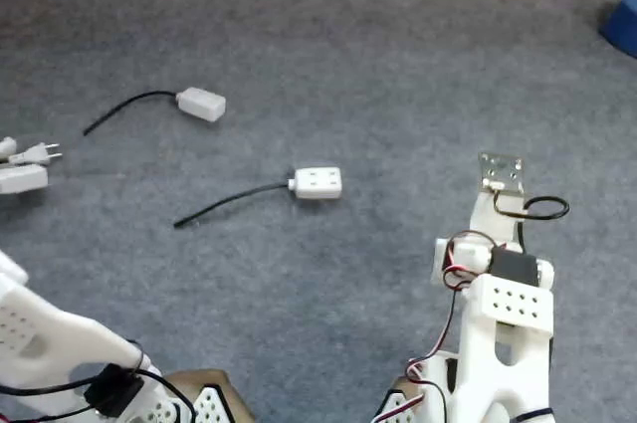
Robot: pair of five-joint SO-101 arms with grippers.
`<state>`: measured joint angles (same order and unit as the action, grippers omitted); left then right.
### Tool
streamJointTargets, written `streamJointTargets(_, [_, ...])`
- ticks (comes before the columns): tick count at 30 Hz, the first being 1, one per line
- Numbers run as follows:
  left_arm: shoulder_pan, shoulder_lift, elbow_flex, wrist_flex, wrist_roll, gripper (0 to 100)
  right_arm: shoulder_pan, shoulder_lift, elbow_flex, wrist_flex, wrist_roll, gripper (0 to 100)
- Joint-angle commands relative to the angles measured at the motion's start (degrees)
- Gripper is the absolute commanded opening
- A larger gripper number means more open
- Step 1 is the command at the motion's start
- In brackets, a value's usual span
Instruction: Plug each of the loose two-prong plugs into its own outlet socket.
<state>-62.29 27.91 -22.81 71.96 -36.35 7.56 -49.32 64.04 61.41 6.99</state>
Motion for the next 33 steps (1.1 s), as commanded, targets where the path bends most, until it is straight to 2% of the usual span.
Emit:
streamJointTargets(1, [-3.2, 2.1, -0.9, -6.2, -0.4, 1, -0.6, -0.8, -0.4, 0.3, 0.7, 18.9])
streamJointTargets(5, [-6.8, 4.8, -3.9, -9.1, -0.3, 1, -0.6, -0.8, -0.4, 0.3, 0.7, 18.9])
streamJointTargets(12, [-11.6, 8.2, -10.9, -8.1, -0.7, 1, -0.6, -0.8, -0.5, 0.3, 0.7, 18.9])
streamJointTargets(14, [-11.3, 9.1, -10.8, -5.6, -5.0, 5, -0.7, -0.8, -0.5, 0.3, 0.7, 18.9])
streamJointTargets(16, [-10.1, 10.1, -10.8, -1.6, -9.5, 13, -0.7, -0.8, -0.4, 0.3, 0.7, 18.9])
streamJointTargets(21, [-5.9, 9.6, -11.0, 6.8, -12.4, 33, -0.7, -0.8, -0.4, 0.3, 0.7, 18.9])
streamJointTargets(26, [-0.7, 6.5, -11.1, 11.6, -12.7, 35, -0.7, -0.8, -0.3, 0.3, 0.7, 18.9])
streamJointTargets(33, [12.8, 2.3, -11.1, 17.1, -12.7, 35, -0.7, -0.8, -0.3, 0.3, 0.7, 18.9])
